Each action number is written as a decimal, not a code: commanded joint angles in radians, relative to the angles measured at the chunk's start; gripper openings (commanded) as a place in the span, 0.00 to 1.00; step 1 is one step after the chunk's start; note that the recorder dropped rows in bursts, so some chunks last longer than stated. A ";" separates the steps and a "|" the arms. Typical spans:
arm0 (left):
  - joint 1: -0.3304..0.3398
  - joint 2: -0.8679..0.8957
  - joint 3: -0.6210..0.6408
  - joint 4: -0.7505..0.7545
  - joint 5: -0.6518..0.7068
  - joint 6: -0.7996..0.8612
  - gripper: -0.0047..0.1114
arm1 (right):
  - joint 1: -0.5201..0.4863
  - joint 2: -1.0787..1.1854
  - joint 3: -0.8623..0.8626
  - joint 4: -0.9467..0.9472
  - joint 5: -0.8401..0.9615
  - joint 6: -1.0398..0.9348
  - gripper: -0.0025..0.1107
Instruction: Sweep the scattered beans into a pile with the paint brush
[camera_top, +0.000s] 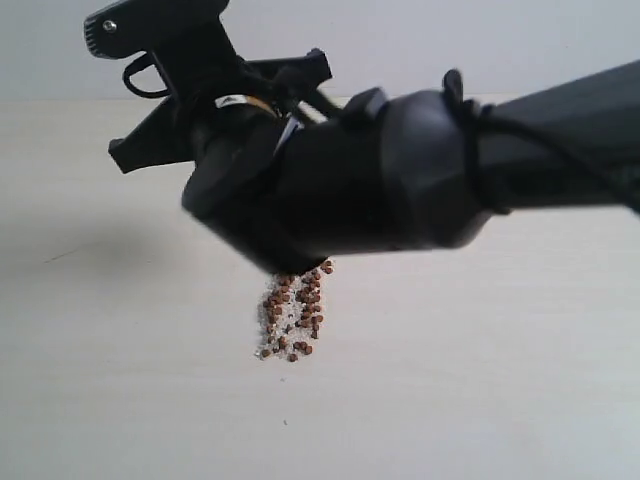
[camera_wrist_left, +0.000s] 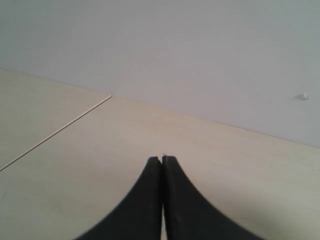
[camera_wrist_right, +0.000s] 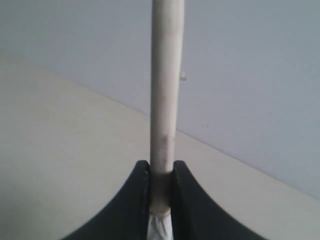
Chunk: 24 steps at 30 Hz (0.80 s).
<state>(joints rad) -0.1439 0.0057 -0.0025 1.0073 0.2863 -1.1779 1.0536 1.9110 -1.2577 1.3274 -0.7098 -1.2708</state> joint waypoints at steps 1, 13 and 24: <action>0.000 -0.006 0.003 0.007 0.000 -0.004 0.04 | -0.118 -0.031 -0.003 -0.184 0.371 -0.083 0.02; 0.000 -0.006 0.003 0.007 0.000 -0.004 0.04 | -0.404 -0.035 -0.003 -0.569 0.755 -0.064 0.02; 0.000 -0.006 0.003 0.007 0.000 -0.004 0.04 | -0.784 -0.029 -0.100 -0.034 1.527 -0.845 0.02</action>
<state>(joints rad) -0.1439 0.0057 -0.0025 1.0073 0.2863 -1.1779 0.3556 1.8868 -1.3259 1.0828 0.6046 -2.0004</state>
